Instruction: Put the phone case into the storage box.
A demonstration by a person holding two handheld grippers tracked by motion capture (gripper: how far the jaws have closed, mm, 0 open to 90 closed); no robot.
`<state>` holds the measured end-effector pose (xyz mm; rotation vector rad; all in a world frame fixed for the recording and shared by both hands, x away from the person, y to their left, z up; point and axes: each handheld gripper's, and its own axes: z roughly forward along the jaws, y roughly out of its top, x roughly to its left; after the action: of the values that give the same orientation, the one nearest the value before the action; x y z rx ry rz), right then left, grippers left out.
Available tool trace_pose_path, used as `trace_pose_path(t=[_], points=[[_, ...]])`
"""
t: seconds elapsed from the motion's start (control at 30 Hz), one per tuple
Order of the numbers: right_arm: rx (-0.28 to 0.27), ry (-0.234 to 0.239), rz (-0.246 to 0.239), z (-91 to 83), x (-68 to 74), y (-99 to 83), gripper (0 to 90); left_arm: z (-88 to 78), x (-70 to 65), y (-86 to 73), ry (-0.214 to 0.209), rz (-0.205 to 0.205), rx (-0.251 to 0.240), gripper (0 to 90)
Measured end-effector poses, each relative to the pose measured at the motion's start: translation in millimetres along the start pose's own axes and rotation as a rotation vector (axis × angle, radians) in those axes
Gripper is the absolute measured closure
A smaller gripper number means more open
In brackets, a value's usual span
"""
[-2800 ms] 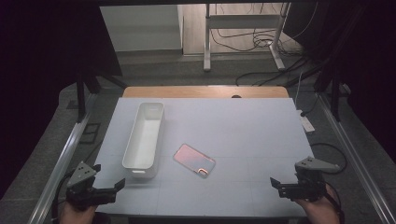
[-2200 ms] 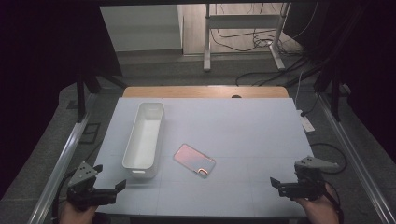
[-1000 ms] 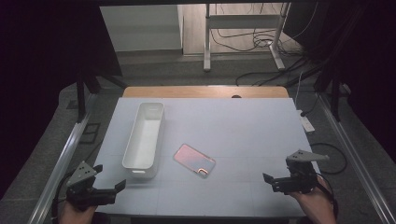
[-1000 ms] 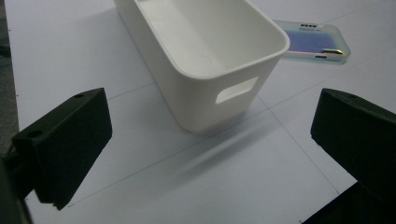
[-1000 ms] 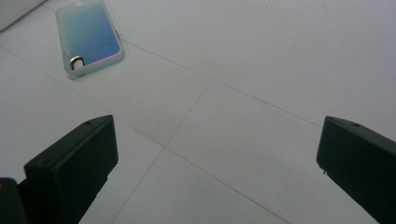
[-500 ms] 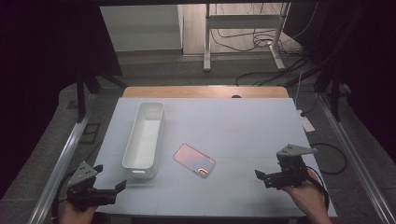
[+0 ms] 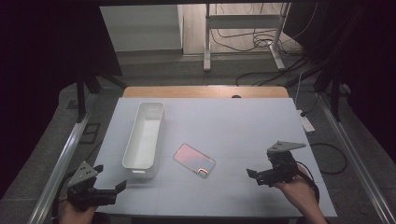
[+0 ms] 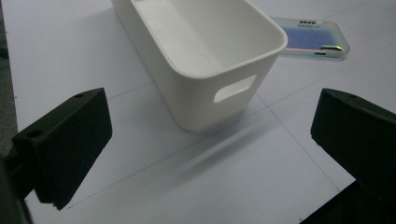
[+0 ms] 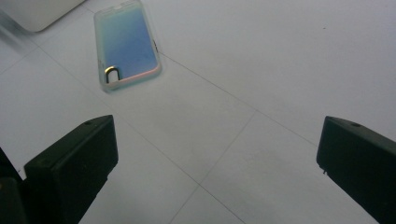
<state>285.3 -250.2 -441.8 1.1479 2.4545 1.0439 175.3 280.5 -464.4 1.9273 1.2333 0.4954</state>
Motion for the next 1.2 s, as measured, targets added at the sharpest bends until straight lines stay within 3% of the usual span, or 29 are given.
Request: trace_pose_path(t=[0.57,1.2], points=[[0.023,0.032,-0.064,21.1,12.4,16.0,0.0,0.2,0.6,0.1,-0.003,-0.003,0.005,0.0],[0.029,0.069,-0.082,36.5,23.8,33.4,0.0,0.7,-0.4,0.4,-0.005,0.009,0.01,0.0]])
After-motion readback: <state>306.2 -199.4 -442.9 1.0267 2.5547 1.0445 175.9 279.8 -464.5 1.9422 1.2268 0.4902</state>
